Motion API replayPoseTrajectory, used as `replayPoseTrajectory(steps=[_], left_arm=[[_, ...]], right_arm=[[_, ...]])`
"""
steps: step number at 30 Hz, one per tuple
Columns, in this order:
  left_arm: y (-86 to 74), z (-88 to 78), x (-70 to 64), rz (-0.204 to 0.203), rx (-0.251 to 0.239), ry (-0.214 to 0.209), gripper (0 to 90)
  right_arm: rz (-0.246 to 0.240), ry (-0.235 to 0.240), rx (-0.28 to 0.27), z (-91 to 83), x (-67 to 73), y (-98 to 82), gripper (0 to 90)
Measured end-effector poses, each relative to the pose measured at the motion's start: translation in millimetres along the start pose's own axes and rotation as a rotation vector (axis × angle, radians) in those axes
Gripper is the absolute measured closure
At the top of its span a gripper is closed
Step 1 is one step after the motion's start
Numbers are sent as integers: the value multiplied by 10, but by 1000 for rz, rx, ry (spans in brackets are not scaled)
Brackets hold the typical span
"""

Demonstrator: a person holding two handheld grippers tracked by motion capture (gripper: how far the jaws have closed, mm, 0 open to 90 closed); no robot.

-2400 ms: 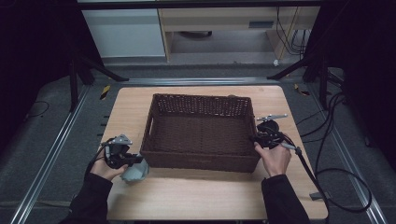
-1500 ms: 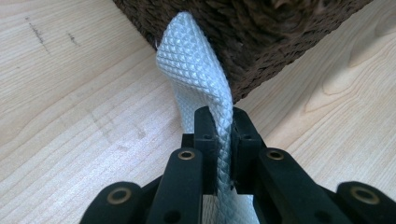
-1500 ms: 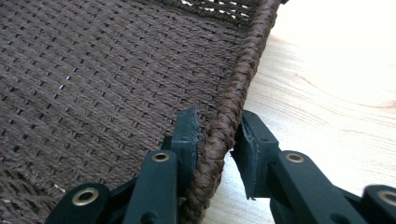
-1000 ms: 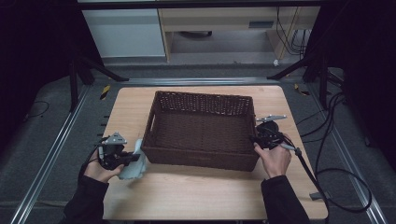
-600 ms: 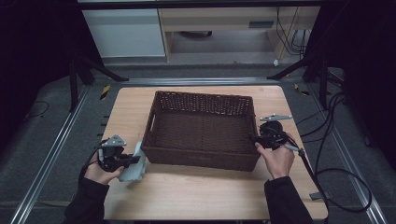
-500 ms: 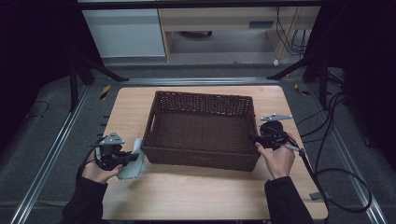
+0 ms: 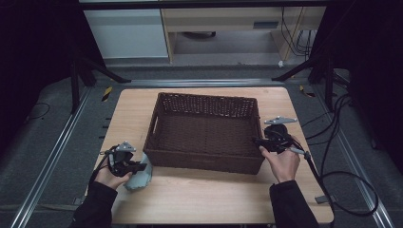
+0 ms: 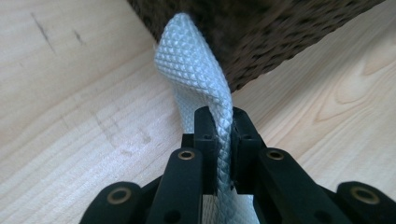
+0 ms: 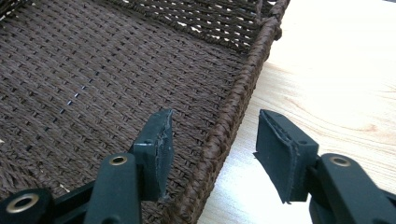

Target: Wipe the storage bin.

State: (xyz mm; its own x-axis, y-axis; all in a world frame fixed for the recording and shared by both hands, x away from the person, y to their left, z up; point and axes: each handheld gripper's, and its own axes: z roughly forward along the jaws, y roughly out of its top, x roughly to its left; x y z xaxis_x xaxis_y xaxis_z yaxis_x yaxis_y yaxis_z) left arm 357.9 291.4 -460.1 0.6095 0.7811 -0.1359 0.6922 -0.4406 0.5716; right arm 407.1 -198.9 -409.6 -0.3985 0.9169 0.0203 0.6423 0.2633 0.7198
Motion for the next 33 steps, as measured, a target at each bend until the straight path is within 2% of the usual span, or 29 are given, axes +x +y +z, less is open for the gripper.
replayPoseTrajectory(steps=[6, 11, 15, 18, 20, 23, 29, 33], left_arm=[[-19, 9, 32, -14, -4, 5, 830], [-32, -215, 106, -46, -48, 56, 830], [-62, -413, 231, -101, -85, 133, 830], [-93, -458, 317, -115, -72, 199, 830], [-124, -456, 388, -132, -64, 238, 829], [-183, -423, 481, -168, -42, 271, 829], [-239, -363, 574, -204, -18, 287, 824], [-240, -320, 589, -206, -5, 291, 805]], right_arm=[[5, 6, -12, -29, -16, 1, 459], [14, 10, -20, -65, -29, 1, 452], [24, 15, -31, -102, -59, -14, 445], [34, 14, -30, -114, -96, -38, 443], [42, 13, -30, -120, -115, -51, 440], [42, 19, -34, -117, -130, -58, 435], [36, 19, -32, -117, -130, -55, 434], [35, 21, -30, -117, -132, -55, 432]])
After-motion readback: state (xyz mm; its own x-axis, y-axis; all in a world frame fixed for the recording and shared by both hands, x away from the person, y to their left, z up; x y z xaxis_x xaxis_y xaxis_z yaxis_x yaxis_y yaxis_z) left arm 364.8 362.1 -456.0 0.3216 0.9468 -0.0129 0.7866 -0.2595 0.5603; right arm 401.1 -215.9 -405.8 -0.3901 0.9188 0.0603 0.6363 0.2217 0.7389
